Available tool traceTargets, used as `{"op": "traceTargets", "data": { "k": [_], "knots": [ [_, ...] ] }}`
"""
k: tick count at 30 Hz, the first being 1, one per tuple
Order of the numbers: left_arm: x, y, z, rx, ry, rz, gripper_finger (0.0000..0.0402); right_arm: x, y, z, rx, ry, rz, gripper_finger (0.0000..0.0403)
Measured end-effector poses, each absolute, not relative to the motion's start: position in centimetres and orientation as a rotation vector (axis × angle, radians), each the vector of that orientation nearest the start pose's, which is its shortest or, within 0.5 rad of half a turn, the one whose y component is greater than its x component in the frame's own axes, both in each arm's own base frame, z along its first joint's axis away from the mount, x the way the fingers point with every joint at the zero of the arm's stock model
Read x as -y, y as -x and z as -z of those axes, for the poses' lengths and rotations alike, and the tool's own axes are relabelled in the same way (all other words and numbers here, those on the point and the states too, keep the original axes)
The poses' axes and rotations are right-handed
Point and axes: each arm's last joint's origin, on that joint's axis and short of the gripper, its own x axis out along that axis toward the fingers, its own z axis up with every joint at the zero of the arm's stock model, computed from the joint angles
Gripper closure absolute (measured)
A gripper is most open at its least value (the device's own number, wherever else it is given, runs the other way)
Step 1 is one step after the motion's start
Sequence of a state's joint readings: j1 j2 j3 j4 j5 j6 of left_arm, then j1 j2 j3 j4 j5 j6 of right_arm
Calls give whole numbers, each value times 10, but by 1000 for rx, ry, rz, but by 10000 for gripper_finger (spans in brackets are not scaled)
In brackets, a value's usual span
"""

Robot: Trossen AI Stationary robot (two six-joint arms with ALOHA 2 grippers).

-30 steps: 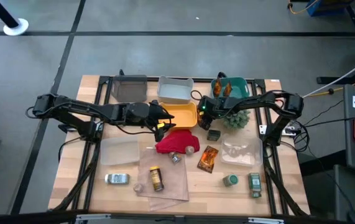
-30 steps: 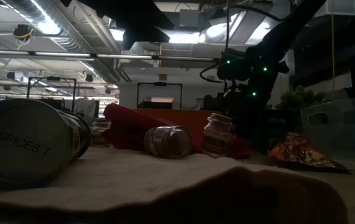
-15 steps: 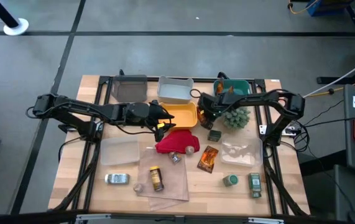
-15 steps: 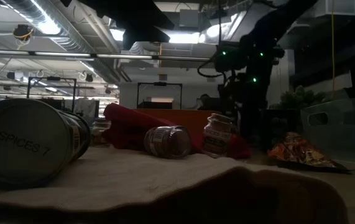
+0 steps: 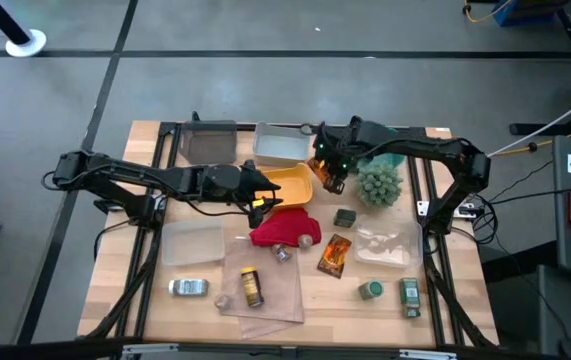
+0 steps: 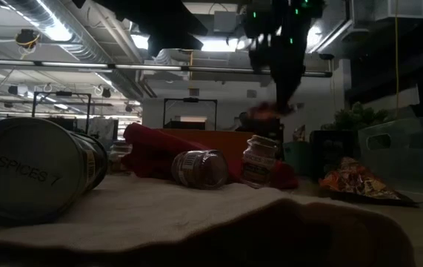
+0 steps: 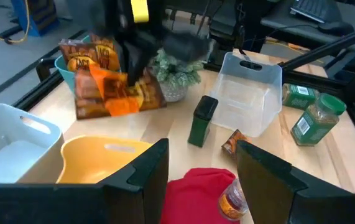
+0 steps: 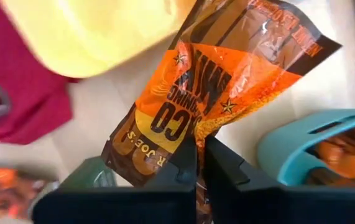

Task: Sort spices by type
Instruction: Put the brown seasoning pack into the green bin

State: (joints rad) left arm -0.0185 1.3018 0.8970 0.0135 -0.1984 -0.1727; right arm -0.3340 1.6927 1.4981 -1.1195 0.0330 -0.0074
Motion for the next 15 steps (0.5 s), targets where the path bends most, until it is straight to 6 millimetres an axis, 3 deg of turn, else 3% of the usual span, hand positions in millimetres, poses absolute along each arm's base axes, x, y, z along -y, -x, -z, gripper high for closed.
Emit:
{"op": "traceTargets", "data": {
  "k": [8, 11, 15],
  "knots": [
    [1, -298, -282, -310, -122, -163, 233, 107, -311, -349, -1180, -209, 274, 391],
    [3, -309, -277, -271, -259, -141, 233, 105, -311, -363, -1119, -287, 225, 388],
    [6, -324, -269, -214, -447, -145, 233, 101, -312, -367, -1090, -410, 146, 388]
  ]
}}
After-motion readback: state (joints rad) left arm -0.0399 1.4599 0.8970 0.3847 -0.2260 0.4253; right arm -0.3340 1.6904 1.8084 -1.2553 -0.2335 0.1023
